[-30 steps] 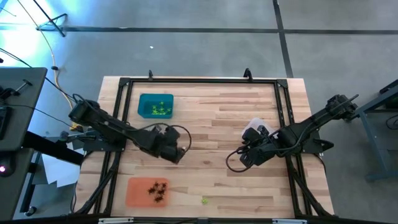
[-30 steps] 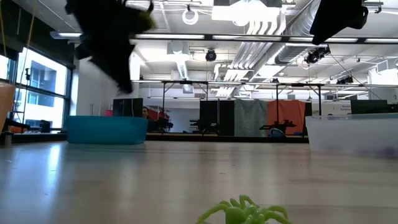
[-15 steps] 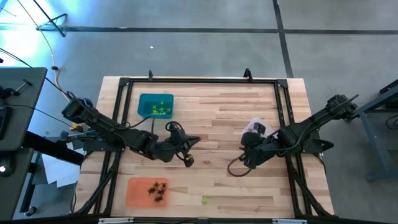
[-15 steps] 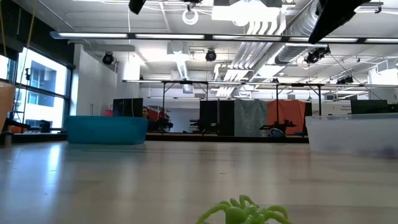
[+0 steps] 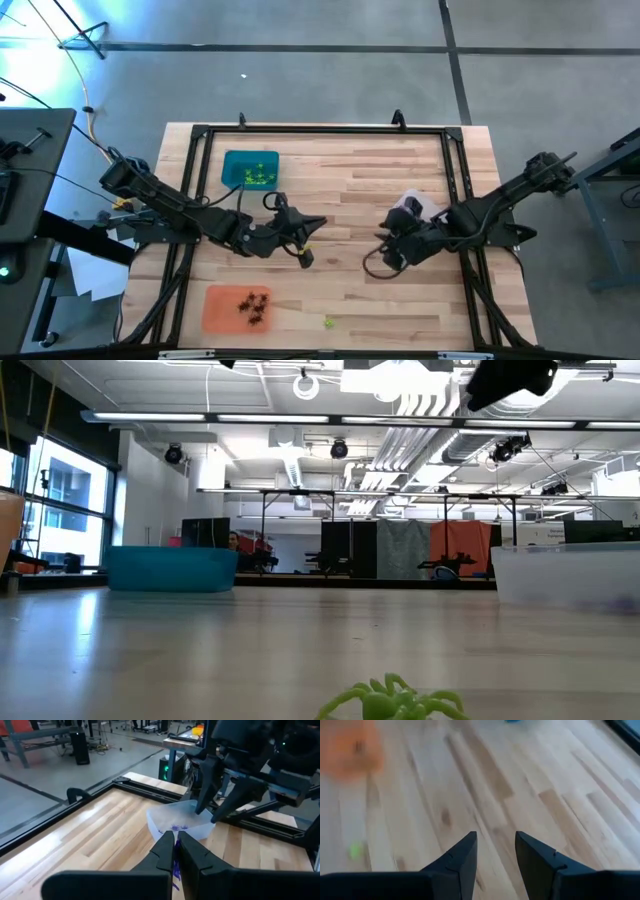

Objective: Sort Halloween decoration
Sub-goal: Put the violet spider toy into the transparent bin

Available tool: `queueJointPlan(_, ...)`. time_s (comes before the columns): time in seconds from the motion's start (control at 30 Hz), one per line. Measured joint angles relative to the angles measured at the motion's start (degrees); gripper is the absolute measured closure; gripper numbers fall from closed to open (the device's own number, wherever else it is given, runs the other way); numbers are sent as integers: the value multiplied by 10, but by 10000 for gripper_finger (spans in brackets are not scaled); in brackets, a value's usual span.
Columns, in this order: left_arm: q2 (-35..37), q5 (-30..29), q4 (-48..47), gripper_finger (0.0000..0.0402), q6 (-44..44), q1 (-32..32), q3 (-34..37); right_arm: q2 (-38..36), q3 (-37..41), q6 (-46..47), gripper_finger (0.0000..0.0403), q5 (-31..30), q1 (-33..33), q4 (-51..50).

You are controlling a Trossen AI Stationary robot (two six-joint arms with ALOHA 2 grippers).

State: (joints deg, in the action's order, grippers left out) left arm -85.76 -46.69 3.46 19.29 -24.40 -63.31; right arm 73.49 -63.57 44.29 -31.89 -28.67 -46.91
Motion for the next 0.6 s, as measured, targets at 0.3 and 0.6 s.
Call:
queueJointPlan(0.3, 0, -4, 51, 401, -33, 12, 0, 25, 0, 7, 272, -14, 28, 85)
queueJointPlan(0.6, 0, -10, 70, 401, -46, 12, 0, 85, 0, -332, 272, -143, 8, 400)
